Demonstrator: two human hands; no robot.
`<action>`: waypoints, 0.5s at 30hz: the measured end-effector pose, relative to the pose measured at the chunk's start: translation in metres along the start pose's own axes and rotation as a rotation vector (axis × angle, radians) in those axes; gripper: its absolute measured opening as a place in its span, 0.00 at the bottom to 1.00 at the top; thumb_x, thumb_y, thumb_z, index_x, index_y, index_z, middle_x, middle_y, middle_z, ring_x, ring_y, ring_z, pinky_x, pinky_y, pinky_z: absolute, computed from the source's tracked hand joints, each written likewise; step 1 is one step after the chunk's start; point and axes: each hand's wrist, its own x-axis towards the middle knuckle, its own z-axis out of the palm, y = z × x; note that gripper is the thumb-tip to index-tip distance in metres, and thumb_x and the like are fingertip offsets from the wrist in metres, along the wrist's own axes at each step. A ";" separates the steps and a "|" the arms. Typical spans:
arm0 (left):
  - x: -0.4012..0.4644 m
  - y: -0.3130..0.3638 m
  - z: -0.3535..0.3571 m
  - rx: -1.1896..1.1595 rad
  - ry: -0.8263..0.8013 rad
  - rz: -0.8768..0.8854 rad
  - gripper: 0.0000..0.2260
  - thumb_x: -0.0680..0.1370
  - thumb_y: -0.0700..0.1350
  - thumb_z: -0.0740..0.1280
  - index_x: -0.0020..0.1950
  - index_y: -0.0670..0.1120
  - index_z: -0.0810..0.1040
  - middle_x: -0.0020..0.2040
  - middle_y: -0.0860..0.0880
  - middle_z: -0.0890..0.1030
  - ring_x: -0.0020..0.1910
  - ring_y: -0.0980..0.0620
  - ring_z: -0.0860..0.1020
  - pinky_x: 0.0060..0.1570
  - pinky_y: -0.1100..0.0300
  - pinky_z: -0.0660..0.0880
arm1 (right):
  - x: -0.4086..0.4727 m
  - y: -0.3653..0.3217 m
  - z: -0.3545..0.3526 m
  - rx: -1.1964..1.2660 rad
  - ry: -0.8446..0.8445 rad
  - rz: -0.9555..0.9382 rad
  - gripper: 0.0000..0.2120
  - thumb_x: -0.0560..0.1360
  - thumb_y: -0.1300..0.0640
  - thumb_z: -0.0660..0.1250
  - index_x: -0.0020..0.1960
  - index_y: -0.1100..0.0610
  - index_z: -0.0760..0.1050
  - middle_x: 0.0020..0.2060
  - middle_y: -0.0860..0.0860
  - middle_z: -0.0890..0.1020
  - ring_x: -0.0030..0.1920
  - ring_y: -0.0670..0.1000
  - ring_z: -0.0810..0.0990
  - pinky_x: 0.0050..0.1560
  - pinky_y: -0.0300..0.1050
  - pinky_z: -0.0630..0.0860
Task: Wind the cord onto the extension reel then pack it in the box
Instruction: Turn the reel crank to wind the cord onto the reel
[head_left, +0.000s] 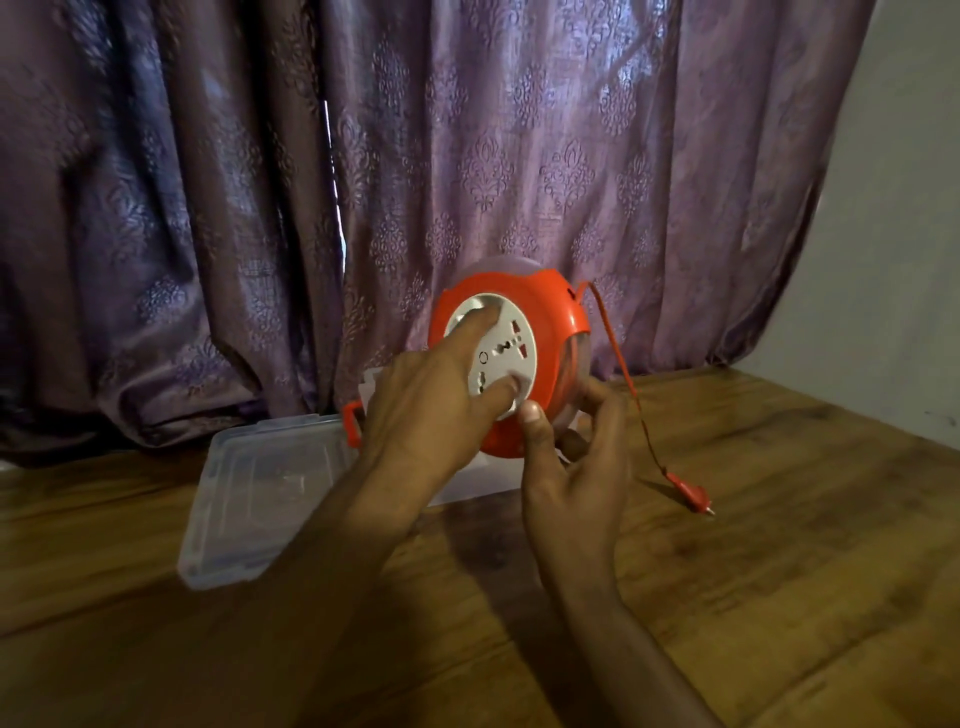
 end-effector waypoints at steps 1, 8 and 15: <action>-0.001 0.000 0.000 0.084 0.024 0.071 0.29 0.73 0.57 0.67 0.72 0.63 0.62 0.52 0.44 0.83 0.53 0.39 0.79 0.53 0.50 0.76 | 0.000 0.000 0.000 0.018 0.009 0.006 0.16 0.76 0.50 0.70 0.61 0.53 0.74 0.52 0.40 0.81 0.51 0.44 0.84 0.45 0.42 0.84; -0.003 -0.004 0.005 0.207 -0.006 0.264 0.28 0.78 0.48 0.64 0.75 0.62 0.58 0.64 0.47 0.77 0.60 0.45 0.77 0.56 0.48 0.75 | 0.002 0.005 0.000 0.042 0.016 0.123 0.17 0.75 0.44 0.69 0.61 0.47 0.74 0.54 0.37 0.82 0.56 0.41 0.83 0.50 0.52 0.85; 0.000 0.007 -0.005 -0.070 0.121 0.134 0.27 0.74 0.50 0.68 0.71 0.63 0.65 0.56 0.55 0.82 0.54 0.51 0.80 0.55 0.53 0.77 | 0.007 0.004 -0.001 0.110 0.085 0.185 0.17 0.75 0.45 0.70 0.60 0.49 0.74 0.55 0.43 0.82 0.54 0.43 0.84 0.50 0.61 0.84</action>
